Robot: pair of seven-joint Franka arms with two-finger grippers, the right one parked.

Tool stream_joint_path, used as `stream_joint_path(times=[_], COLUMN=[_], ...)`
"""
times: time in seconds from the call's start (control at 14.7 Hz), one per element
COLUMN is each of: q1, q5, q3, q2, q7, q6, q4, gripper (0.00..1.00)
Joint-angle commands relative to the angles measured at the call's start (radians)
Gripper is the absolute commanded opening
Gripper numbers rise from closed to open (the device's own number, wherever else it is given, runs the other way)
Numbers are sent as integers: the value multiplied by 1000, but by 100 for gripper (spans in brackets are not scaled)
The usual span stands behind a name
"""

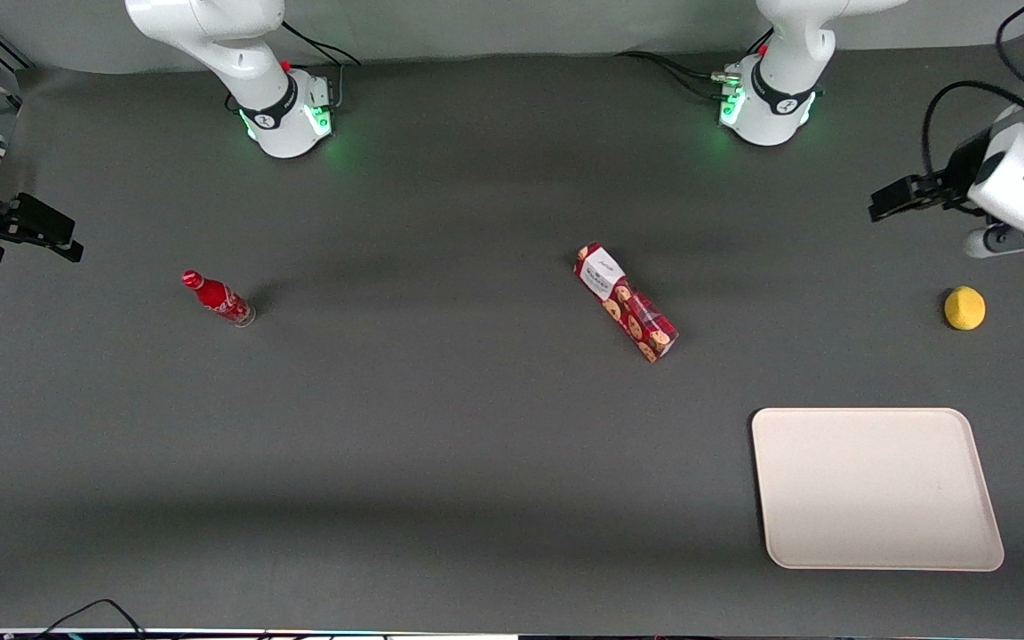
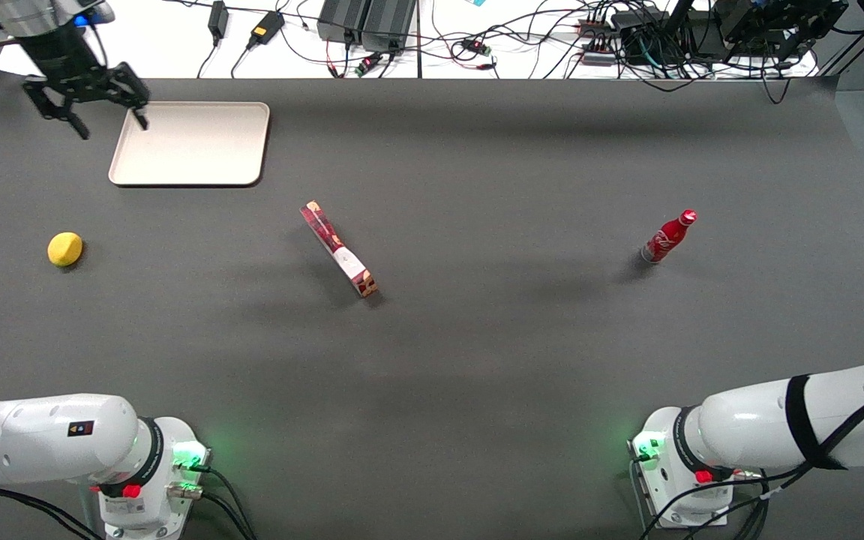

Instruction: Place red cookie box on tray

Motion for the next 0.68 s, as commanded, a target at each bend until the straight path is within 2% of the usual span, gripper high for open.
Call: stream_joint_path(times=[0.0,0.27,0.41,0.61], q1=[-16,-20,-23,-36], q5=[-82,-128,-105,-20], q3=[-82,-237,-341,-421], q2=[91,206,309,390], q7=[-318,-683,-849,-1001], q6=[-3,154,298,547], q4=[89,76,49,-75], gripper=[100,100,100,100])
